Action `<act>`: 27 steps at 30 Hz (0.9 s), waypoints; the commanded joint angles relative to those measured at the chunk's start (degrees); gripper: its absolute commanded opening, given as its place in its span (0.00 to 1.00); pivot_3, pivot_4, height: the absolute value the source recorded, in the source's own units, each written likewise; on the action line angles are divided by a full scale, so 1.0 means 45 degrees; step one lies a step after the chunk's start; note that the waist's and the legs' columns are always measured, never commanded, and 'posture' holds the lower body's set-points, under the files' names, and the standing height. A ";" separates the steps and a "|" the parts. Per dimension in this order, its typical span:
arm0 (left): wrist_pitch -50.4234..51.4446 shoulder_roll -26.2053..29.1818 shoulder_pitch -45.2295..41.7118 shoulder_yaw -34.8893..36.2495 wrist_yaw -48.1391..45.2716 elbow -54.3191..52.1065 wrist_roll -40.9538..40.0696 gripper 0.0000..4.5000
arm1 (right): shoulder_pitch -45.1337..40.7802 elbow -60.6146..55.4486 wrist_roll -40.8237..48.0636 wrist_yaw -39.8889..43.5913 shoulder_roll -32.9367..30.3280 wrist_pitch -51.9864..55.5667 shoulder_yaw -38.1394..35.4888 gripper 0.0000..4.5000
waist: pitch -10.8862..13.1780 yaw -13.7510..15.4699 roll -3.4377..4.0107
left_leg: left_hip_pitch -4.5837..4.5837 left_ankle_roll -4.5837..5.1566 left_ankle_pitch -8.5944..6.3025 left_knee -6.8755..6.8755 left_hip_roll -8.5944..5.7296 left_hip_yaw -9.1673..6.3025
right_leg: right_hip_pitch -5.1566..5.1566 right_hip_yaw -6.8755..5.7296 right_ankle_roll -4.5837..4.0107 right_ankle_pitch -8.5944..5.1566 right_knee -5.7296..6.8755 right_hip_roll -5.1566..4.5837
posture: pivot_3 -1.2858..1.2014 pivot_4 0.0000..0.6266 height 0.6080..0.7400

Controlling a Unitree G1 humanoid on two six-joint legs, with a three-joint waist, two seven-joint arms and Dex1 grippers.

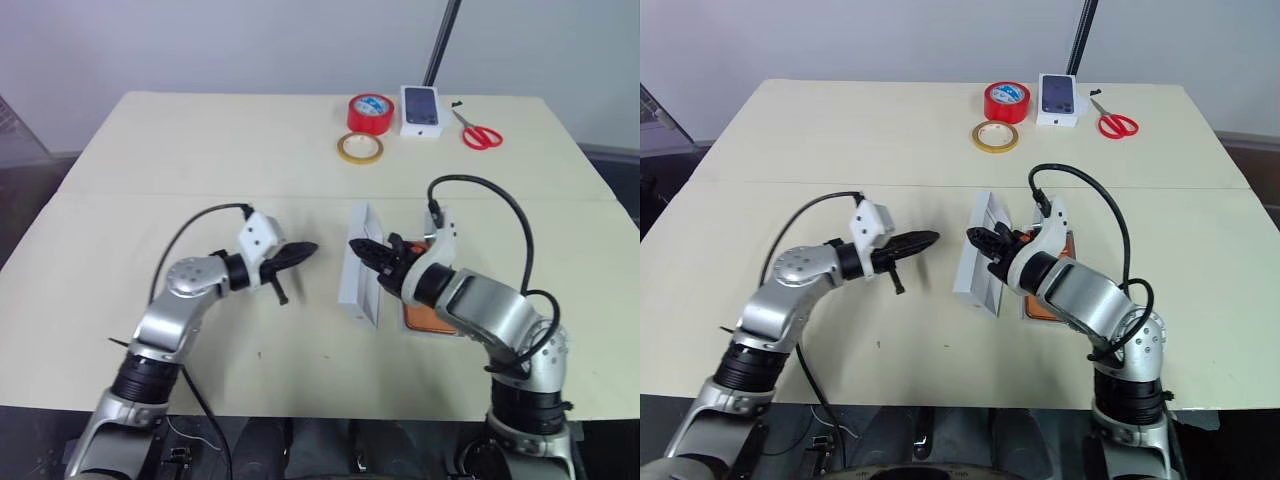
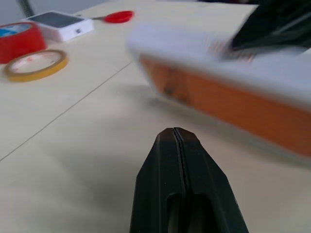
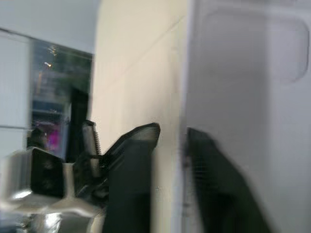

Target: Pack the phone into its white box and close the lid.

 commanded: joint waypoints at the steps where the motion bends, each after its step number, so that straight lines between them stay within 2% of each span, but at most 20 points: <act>1: -0.0151 -0.0654 -0.0655 -0.0592 0.0287 -0.0034 0.0372 0.00 | -0.0715 -0.0003 0.0304 0.1891 -0.1836 0.0954 -0.0487 0.64 | 0.0003 -0.0022 0.0008 | 0.0004 0.0000 0.0000 -0.0001 0.0004 0.0001 | 0.0000 0.0001 0.0000 0.0000 0.0000 0.0003 | 0.52 0.24 0.77; 5: -0.0113 -0.1833 -0.1457 -0.1239 0.0510 0.0783 0.0656 0.00 | -0.1732 0.1285 0.0304 0.3763 -0.5603 0.2357 -0.0832 0.64 | 0.0006 0.0023 0.0021 | 0.0004 0.0003 0.0000 0.0001 0.0000 0.0000 | 0.0008 -0.0001 -0.0001 -0.0001 -0.0001 0.0006 | 0.52 0.24 0.77; 8: -0.0189 -0.2319 -0.1696 -0.1510 0.0433 0.0954 0.0682 0.00 | -0.1706 0.2172 0.0235 0.4262 -0.7580 0.2631 -0.0852 0.64 | 0.0003 0.0006 0.0018 | 0.0007 0.0021 -0.0009 -0.0006 0.0007 0.0000 | 0.0019 0.0002 -0.0001 -0.0001 -0.0022 0.0009 | 0.52 0.24 0.77; 9: -0.0111 -0.2466 -0.1752 -0.1606 0.0404 0.0970 0.0657 0.00 | -0.1643 0.2329 -0.0138 0.4542 -0.8050 0.2734 -0.0865 0.53 | 0.0003 0.0002 0.0019 | 0.0004 0.0022 -0.0010 -0.0010 0.0013 -0.0001 | 0.0017 0.0003 -0.0001 -0.0001 -0.0027 0.0005 | 0.52 0.24 0.77; 10: -0.0085 -0.2596 -0.1779 -0.1721 0.0363 0.0960 0.0662 0.00 | -0.1546 0.2440 -0.0514 0.4866 -0.8435 0.2816 -0.0884 0.46 | 0.0003 -0.0004 0.0019 | 0.0004 0.0022 -0.0010 -0.0010 0.0014 0.0002 | 0.0014 0.0006 -0.0001 -0.0001 -0.0027 0.0005 | 0.52 0.24 0.77; 14: -0.0140 -0.2965 -0.1750 -0.2222 0.0296 0.0972 0.0883 0.00 | -0.1358 0.2594 -0.2090 0.6018 -0.9325 0.2982 -0.0884 0.01 | 0.0000 0.0002 0.0025 | 0.0010 0.0022 -0.0009 -0.0006 0.0018 0.0005 | 0.0016 0.0018 -0.0002 -0.0001 -0.0018 0.0008 | 0.52 0.24 0.77; 22: 0.0254 -0.3153 -0.1699 -0.2062 0.0599 0.0874 0.0821 0.00 | -0.1200 0.0891 -0.7190 0.9185 -1.0316 0.3456 0.0509 0.01 | 0.0000 0.0031 0.0026 | 0.0009 0.0022 -0.0009 -0.0002 0.0013 0.0005 | 0.0015 0.0019 -0.0001 -0.0001 -0.0021 0.0008 | 0.52 0.24 0.77; 27: 0.1635 -0.2432 -0.1743 -0.1300 0.0956 0.0644 0.0595 0.00 | -0.0851 -0.0176 -1.0060 1.0996 -1.0626 0.3345 0.1572 0.01 | 0.0000 0.0028 0.0026 | 0.0009 0.0022 -0.0008 -0.0002 0.0014 0.0003 | 0.0011 0.0018 -0.0001 -0.0001 -0.0020 0.0007 | 0.52 0.24 0.77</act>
